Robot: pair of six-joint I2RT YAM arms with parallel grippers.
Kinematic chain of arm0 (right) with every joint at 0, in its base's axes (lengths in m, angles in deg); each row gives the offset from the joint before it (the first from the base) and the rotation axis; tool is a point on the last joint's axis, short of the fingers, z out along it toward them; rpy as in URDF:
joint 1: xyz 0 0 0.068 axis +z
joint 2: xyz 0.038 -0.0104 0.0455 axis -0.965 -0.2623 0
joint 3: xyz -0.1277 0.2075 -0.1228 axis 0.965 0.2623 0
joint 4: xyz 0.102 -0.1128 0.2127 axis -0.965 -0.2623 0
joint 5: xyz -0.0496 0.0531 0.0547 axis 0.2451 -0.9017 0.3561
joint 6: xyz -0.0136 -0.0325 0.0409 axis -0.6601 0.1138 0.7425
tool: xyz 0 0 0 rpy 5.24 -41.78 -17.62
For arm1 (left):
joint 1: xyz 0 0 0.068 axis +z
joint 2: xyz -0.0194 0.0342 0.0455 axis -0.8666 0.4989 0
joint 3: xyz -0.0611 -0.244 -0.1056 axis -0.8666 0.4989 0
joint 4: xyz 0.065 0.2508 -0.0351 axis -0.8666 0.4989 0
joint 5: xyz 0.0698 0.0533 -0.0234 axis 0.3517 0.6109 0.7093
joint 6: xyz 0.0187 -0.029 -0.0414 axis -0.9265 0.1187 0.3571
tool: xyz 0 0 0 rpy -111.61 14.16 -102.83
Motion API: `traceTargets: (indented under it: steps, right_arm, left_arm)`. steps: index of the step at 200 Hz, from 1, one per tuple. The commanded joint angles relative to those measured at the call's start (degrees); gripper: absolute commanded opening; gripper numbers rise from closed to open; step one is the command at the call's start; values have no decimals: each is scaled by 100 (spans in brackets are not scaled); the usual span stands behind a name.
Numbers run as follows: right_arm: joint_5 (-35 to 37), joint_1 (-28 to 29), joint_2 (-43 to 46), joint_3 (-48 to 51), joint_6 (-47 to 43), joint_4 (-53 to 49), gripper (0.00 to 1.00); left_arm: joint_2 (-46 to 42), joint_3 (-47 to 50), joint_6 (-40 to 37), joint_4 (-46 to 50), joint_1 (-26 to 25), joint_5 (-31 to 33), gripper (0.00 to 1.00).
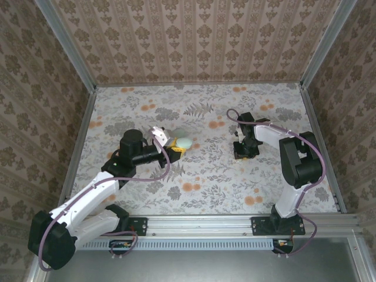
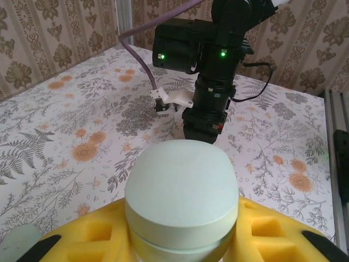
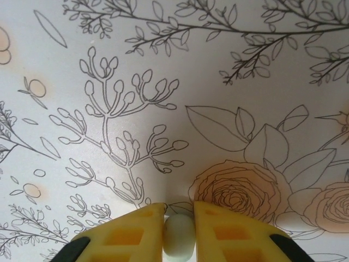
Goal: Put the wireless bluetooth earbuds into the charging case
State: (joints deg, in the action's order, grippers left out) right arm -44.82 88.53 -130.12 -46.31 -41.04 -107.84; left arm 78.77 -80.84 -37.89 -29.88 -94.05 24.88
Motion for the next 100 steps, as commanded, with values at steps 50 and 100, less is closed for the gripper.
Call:
traceTargets:
  steps: [50,100]
  right_arm:
    - [-321,304,1692,-108,470,-688,16]
    - [-1107,1517,2750,-588,1171,-232,12]
  left_arm:
    - [62,-107,6,-111,49,-47,3]
    - [255,-222,8,-213,49,-171,3]
